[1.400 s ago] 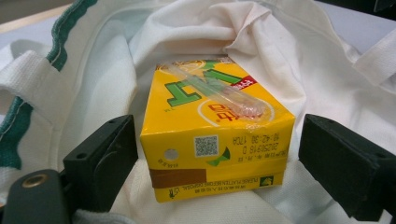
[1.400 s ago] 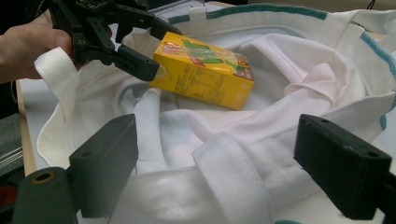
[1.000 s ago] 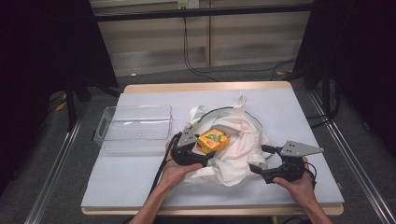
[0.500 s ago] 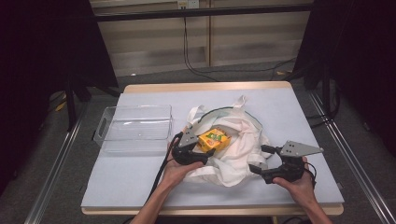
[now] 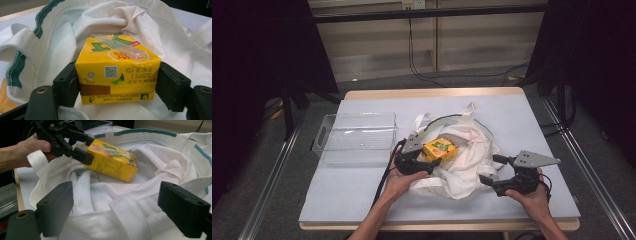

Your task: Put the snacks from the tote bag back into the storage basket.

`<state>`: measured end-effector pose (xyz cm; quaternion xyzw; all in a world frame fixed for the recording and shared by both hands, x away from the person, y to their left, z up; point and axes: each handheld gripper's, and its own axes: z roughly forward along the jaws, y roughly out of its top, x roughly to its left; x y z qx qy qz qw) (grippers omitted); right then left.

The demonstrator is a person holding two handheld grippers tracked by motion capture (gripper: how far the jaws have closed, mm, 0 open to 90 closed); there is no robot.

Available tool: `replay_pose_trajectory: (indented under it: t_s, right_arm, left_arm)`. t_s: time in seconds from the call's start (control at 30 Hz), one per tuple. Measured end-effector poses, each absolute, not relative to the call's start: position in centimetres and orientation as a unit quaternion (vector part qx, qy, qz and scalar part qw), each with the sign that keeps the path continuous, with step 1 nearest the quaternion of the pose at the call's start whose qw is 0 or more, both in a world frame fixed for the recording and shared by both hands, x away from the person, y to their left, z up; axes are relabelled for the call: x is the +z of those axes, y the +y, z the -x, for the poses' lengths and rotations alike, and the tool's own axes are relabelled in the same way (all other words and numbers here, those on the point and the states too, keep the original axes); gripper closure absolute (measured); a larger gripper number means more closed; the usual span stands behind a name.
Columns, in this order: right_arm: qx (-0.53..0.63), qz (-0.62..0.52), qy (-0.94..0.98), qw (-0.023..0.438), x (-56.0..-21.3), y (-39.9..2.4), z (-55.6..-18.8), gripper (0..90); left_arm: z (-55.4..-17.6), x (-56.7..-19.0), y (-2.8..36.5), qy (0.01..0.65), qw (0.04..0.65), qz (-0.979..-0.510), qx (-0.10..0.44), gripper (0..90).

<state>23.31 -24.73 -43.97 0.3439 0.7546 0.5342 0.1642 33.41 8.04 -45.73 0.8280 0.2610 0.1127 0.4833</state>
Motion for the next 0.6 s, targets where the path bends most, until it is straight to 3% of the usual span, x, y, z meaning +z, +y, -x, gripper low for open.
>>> replay_pose_trajectory:
  t_s: [0.6]
  right_arm:
    - [0.530, -0.345, 0.754, 0.177, -44.2, -24.3, -22.2, 11.9]
  left_arm:
    - [-33.5, -43.9, 8.6, 0.262, 0.491, -0.827, 0.079, 27.5]
